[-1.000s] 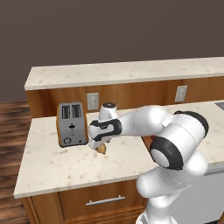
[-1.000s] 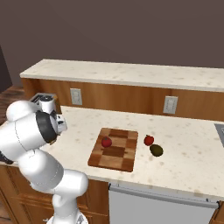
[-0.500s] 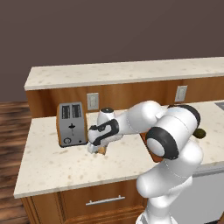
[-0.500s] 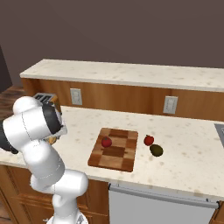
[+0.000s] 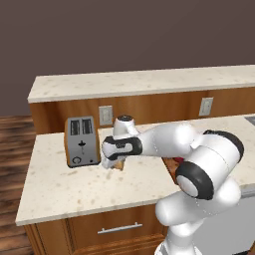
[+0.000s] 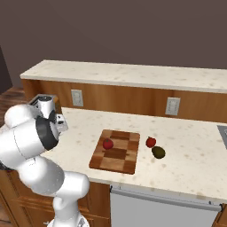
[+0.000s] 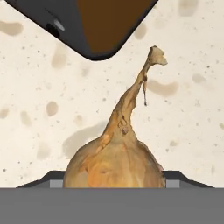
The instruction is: Place the avocado, onion, tomato, and bell pepper on the cutting board.
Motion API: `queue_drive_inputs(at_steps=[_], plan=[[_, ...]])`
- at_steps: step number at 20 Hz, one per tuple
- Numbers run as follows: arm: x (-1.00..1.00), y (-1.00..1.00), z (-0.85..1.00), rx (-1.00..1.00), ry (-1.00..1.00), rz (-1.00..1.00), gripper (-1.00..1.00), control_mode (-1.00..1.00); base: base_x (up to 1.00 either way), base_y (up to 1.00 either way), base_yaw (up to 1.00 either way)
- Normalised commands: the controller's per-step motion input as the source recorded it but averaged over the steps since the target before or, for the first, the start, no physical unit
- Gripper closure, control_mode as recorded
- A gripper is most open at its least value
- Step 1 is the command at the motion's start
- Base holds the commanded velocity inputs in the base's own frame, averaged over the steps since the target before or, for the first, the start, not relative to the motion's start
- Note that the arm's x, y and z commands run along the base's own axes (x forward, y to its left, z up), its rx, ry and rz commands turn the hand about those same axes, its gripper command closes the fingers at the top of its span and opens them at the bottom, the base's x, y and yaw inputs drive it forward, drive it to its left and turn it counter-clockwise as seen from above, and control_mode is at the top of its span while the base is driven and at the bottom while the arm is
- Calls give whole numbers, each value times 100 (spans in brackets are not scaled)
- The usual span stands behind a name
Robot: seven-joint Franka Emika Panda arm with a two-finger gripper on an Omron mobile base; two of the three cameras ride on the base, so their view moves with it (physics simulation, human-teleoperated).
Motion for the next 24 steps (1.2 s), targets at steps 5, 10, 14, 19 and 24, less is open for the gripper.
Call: queue_drive_inputs(at_steps=[5,10,14,19,24], plan=[[-50,-44,100,0,-7,0,100,-100,0,0,0],[-55,-56,99,0,0,-1,100,-100,0,0,0],[-57,-58,93,0,0,-5,100,-100,0,0,0],[-60,-64,82,0,0,-9,100,-100,0,0,0],[-57,-76,51,0,0,-9,100,-100,0,0,0]])
